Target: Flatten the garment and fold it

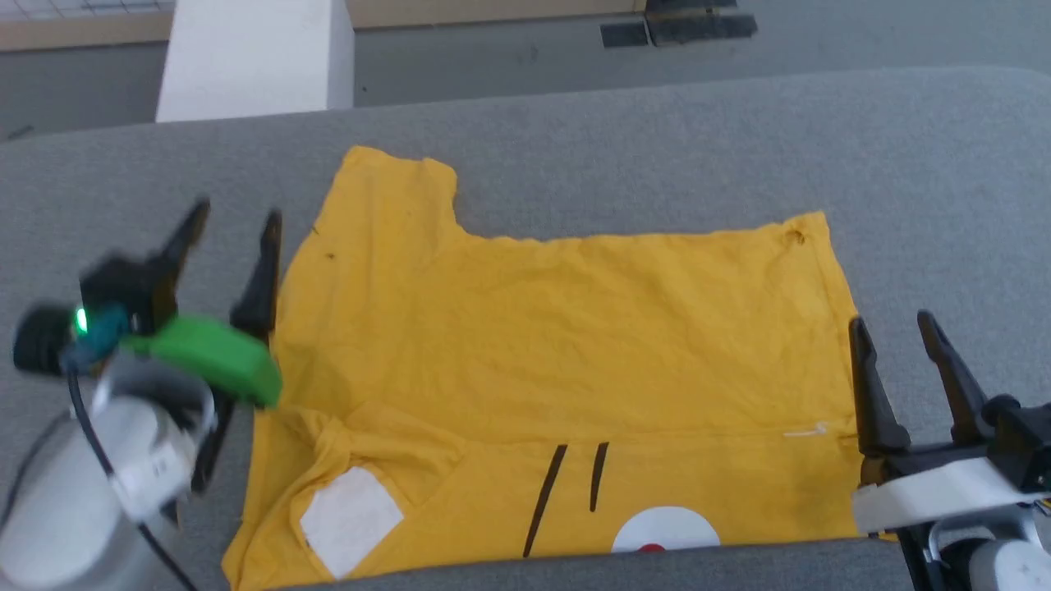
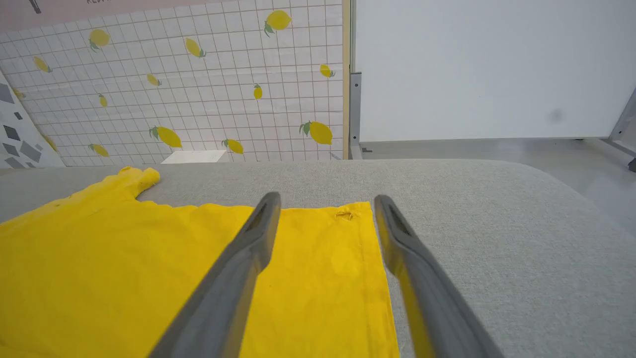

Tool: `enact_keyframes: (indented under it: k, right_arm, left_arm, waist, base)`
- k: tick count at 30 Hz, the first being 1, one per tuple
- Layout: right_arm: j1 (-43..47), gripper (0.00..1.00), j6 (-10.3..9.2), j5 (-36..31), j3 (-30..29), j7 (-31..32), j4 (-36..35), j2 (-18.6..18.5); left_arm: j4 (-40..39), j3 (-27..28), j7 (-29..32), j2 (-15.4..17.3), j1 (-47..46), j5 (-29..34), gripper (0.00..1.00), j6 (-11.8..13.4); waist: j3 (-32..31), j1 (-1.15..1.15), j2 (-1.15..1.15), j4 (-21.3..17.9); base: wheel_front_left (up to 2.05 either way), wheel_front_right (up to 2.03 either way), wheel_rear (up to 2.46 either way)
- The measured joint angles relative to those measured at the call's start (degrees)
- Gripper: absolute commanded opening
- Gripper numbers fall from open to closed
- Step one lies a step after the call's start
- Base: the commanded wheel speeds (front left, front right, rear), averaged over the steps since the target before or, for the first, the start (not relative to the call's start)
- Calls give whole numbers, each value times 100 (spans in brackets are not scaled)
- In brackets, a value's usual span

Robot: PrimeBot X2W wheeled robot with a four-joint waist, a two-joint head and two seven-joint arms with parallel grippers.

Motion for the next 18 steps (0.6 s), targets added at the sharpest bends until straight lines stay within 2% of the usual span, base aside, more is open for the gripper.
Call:
enact_keyframes:
  k: [5,10,15,18]
  right_arm:
    - [-357,100,0,2,232,-52,-97,-35]
    - [-752,100,0,14,427,-110,-207,-26]
    - [-1000,100,0,53,555,-135,-242,18]
    - [-1110,100,0,78,623,-143,-212,55]
  left_arm:
    - [641,-166,616,14,-1367,-3,100,-570]
    - [1360,-303,1730,42,-2623,-169,100,-1032]
    - [1822,-339,3006,67,-3452,-389,100,-1073]
    - [1972,-354,3739,99,-3733,-525,100,-927]
  waist:
    - [400,0,0,-148]
    - [874,0,0,-342]
    - [1328,0,0,-550]
    - [1588,1,0,-693]
  base:
    - [0,0,0]
    - [0,0,0]
    - [0,0,0]
    - [0,0,0]
